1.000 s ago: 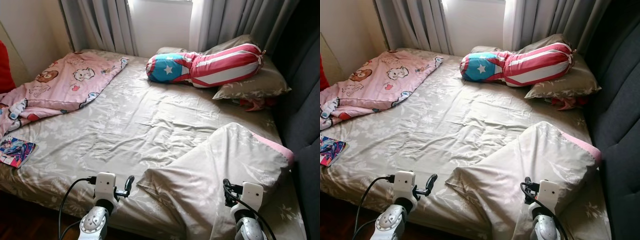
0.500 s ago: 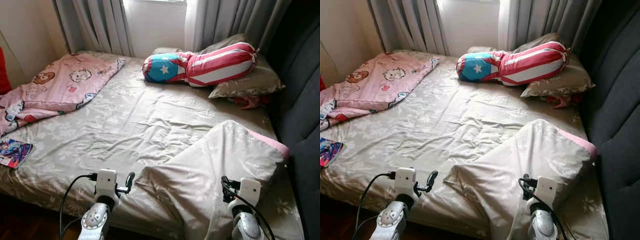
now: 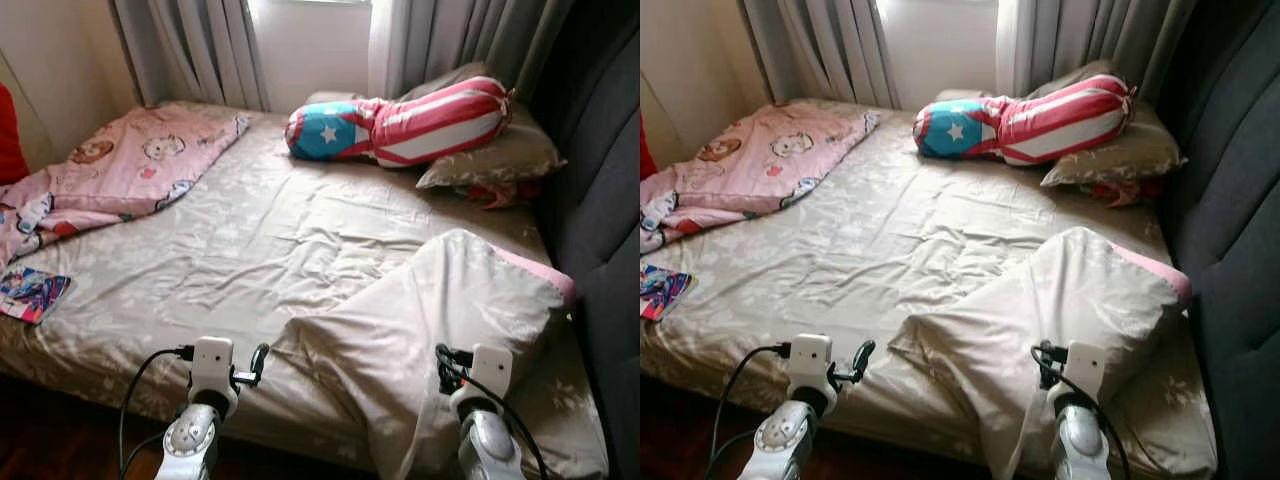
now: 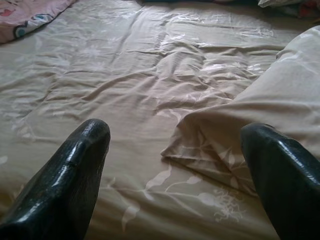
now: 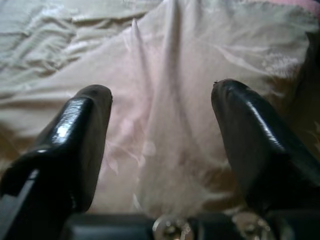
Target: Clean up the room
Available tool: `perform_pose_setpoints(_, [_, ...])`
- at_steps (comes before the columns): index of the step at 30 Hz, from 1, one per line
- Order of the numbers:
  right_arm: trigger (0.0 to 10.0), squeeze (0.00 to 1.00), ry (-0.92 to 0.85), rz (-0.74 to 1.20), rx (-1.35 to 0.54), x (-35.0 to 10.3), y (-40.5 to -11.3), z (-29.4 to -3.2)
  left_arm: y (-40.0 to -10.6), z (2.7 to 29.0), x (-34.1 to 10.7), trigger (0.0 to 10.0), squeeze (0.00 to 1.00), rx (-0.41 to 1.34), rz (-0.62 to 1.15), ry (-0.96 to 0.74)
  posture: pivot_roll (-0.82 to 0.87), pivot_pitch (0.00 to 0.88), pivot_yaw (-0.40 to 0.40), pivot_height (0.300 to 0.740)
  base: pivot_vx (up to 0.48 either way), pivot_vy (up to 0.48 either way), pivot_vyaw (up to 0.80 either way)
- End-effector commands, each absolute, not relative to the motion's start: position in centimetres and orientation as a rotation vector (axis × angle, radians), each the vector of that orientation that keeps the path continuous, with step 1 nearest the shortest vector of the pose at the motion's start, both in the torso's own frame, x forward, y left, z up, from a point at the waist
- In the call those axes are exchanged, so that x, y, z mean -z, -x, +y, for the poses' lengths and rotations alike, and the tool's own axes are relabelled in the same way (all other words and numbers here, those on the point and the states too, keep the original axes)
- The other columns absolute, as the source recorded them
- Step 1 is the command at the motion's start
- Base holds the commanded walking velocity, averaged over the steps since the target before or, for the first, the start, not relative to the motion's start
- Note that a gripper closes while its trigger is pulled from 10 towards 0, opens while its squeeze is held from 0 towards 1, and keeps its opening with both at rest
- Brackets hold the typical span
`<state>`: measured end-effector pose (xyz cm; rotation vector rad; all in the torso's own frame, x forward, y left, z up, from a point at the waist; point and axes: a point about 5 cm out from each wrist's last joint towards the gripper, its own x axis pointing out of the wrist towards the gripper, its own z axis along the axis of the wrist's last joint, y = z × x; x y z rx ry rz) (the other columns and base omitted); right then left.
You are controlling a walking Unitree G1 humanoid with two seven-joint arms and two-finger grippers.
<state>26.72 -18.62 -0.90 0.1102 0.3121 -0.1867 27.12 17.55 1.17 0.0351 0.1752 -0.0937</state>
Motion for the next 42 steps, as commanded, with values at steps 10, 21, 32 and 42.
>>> perform_pose_setpoints(10, [10.0,1.00,-0.116,0.424,0.265,1.7,-26.7,-19.3,-26.8,18.0,-1.2,10.0,0.00,0.094,0.181,-0.030,-0.05,0.043,-0.018,0.665,0.000,0.000,0.00])
perform_pose_setpoints(21, [10.0,1.00,-0.238,0.503,0.275,1.6,-27.9,-17.8,-26.3,18.8,-1.3,10.0,0.00,0.103,0.188,-0.040,-0.02,0.086,-0.004,0.665,0.000,0.000,0.00])
perform_pose_setpoints(32, [10.0,0.00,-0.417,0.555,0.350,1.6,-28.3,-17.9,-25.6,18.7,-3.5,10.0,0.00,0.171,0.108,-0.085,0.04,0.167,0.018,0.665,0.000,0.000,0.00])
perform_pose_setpoints(42, [10.0,0.00,-0.396,0.503,0.460,0.6,-29.0,-19.5,-26.0,17.9,-5.6,10.0,0.00,0.187,0.067,-0.075,0.02,0.270,0.047,0.665,0.000,0.000,0.00])
